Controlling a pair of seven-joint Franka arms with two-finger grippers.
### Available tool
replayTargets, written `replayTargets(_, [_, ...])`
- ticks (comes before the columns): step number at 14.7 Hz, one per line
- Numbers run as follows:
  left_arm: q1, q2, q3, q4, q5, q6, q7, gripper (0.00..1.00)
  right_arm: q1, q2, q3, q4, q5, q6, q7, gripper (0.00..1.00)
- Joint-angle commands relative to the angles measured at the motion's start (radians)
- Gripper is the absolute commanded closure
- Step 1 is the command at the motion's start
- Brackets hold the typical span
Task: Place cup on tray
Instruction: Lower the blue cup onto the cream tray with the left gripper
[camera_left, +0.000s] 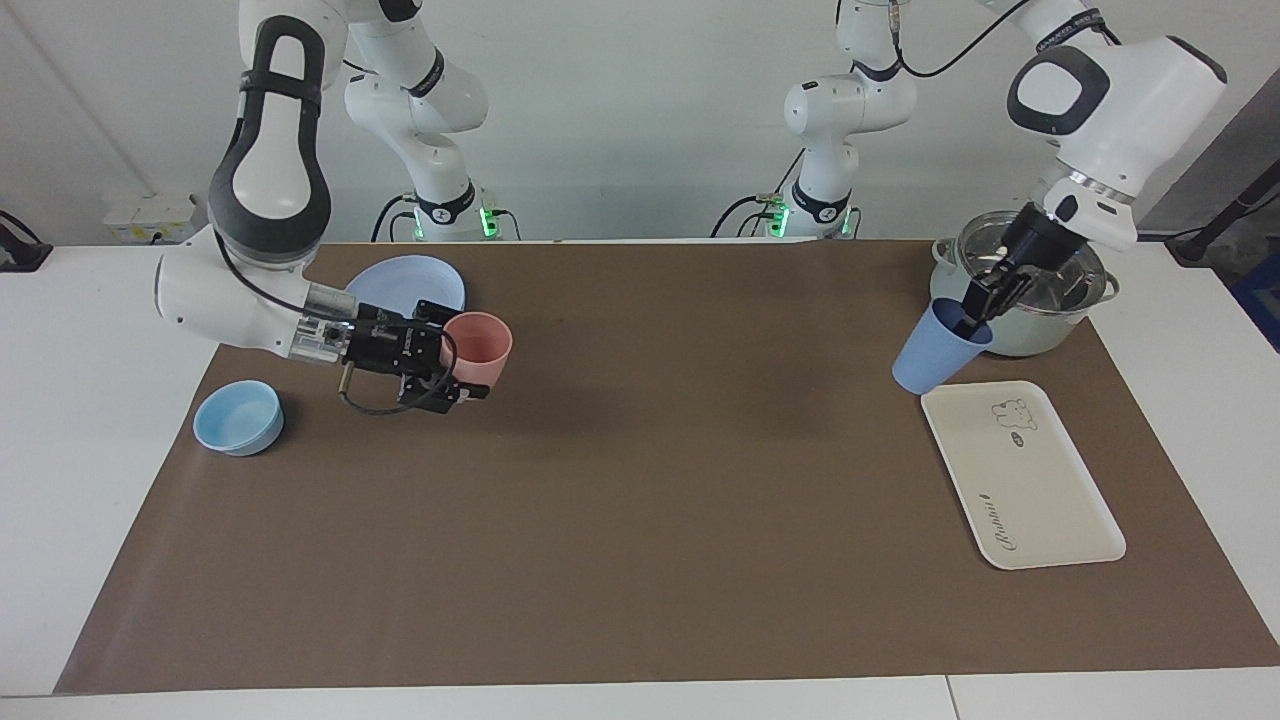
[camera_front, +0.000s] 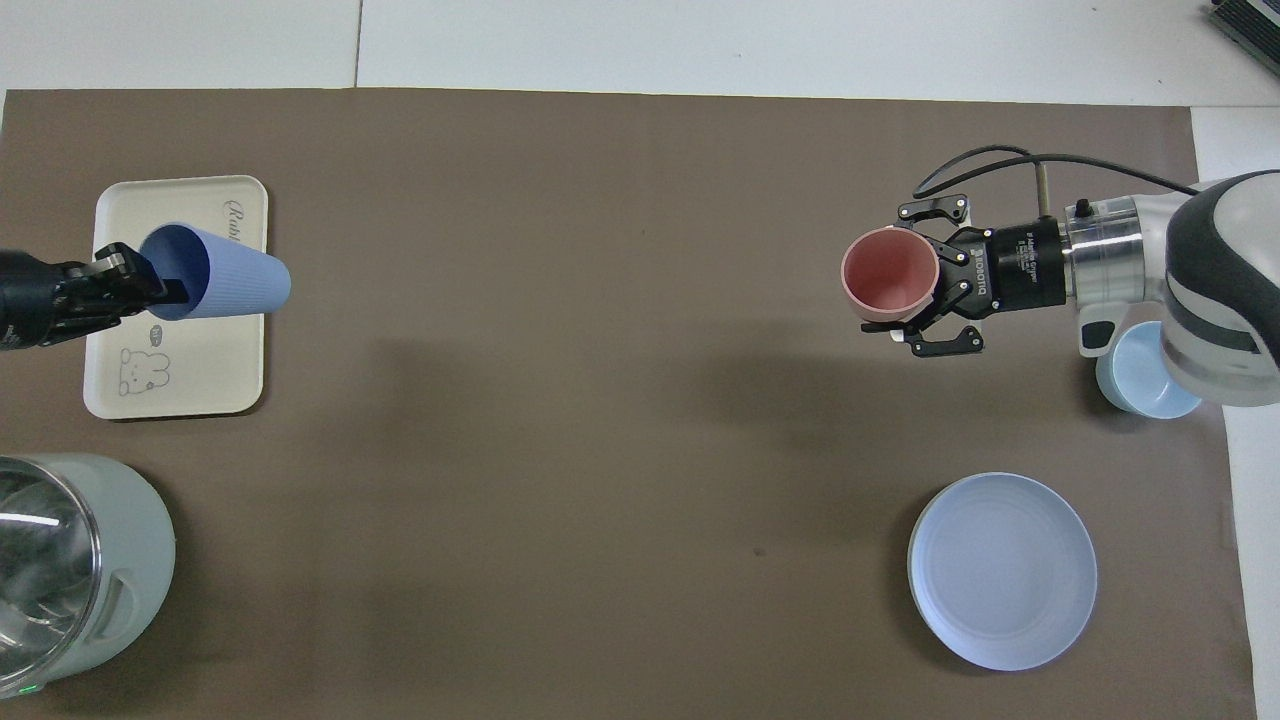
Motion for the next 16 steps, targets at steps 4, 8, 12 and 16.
replayTargets(4, [0.122, 0.205, -0.017, -0.007, 0.054, 0.219, 0.284, 1.0, -0.143, 0.194, 0.013, 0.072, 0.104, -0.058, -0.177, 1.0])
replayTargets(8, [0.156, 0.242, -0.015, -0.046, 0.055, 0.267, 0.401, 1.0, -0.197, 0.31, 0.013, 0.147, 0.098, -0.074, -0.254, 1.0])
replayTargets(12, [0.17, 0.258, -0.015, -0.057, 0.055, 0.318, 0.436, 1.0, -0.225, 0.436, 0.019, 0.233, 0.098, -0.087, -0.33, 1.0])
replayTargets(16, [0.165, 0.274, -0.014, -0.057, 0.055, 0.35, 0.455, 0.54, -0.236, 0.441, 0.018, 0.221, 0.104, -0.075, -0.344, 1.0])
